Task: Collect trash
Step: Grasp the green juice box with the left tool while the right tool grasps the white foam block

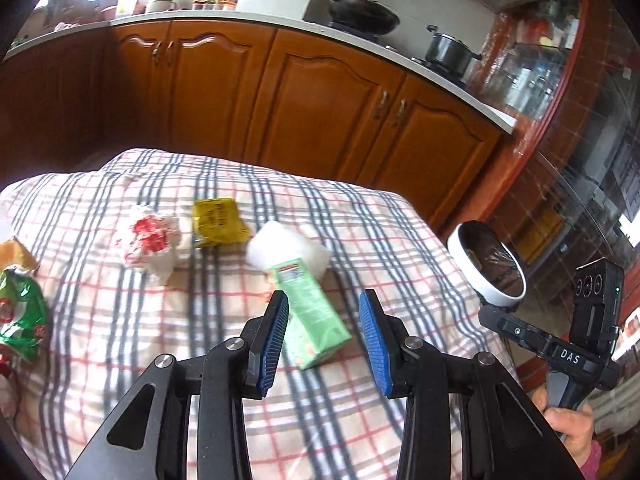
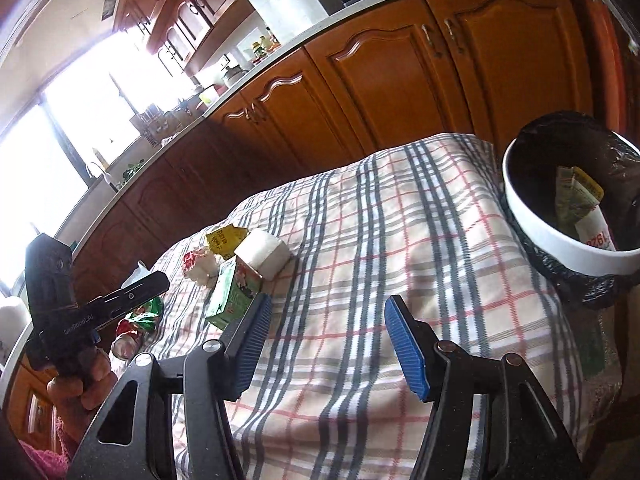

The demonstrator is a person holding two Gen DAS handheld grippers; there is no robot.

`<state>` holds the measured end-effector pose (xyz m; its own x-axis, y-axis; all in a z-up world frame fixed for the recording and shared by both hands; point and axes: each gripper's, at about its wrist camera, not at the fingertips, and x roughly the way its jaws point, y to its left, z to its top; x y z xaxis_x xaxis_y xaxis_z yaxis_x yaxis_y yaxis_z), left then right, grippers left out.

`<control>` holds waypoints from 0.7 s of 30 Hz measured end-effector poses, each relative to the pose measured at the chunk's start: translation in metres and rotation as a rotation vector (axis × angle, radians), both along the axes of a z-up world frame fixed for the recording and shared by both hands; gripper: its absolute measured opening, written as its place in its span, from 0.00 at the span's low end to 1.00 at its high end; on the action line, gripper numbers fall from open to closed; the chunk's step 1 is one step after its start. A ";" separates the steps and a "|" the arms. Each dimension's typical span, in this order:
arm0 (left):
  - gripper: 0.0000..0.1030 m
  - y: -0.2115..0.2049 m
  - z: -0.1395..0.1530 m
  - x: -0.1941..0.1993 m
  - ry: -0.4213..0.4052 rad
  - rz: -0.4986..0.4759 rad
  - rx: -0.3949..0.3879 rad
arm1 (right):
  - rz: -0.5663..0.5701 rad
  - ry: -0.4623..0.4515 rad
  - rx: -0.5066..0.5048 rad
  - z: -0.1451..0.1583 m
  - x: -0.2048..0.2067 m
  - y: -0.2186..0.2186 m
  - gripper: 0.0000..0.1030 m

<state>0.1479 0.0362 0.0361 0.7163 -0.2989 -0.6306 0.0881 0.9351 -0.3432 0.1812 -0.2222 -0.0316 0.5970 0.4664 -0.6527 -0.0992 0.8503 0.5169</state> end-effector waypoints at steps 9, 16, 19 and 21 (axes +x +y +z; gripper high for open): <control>0.54 -0.008 -0.011 0.011 0.039 -0.016 0.005 | 0.061 0.002 -0.008 -0.001 0.022 0.035 0.59; 0.56 -0.037 -0.040 0.046 0.107 0.007 0.101 | 0.052 -0.001 -0.017 -0.001 0.041 0.031 0.59; 0.49 -0.036 -0.049 0.056 0.118 0.018 0.117 | 0.070 -0.004 -0.021 -0.003 0.049 0.035 0.59; 0.40 -0.031 -0.048 0.056 0.109 0.005 0.090 | 0.090 -0.006 -0.028 -0.005 0.056 0.041 0.59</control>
<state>0.2043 0.0049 -0.0120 0.6433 -0.2344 -0.7288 0.0504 0.9629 -0.2652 0.2370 -0.1811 -0.0366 0.5579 0.4997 -0.6626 -0.1787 0.8520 0.4921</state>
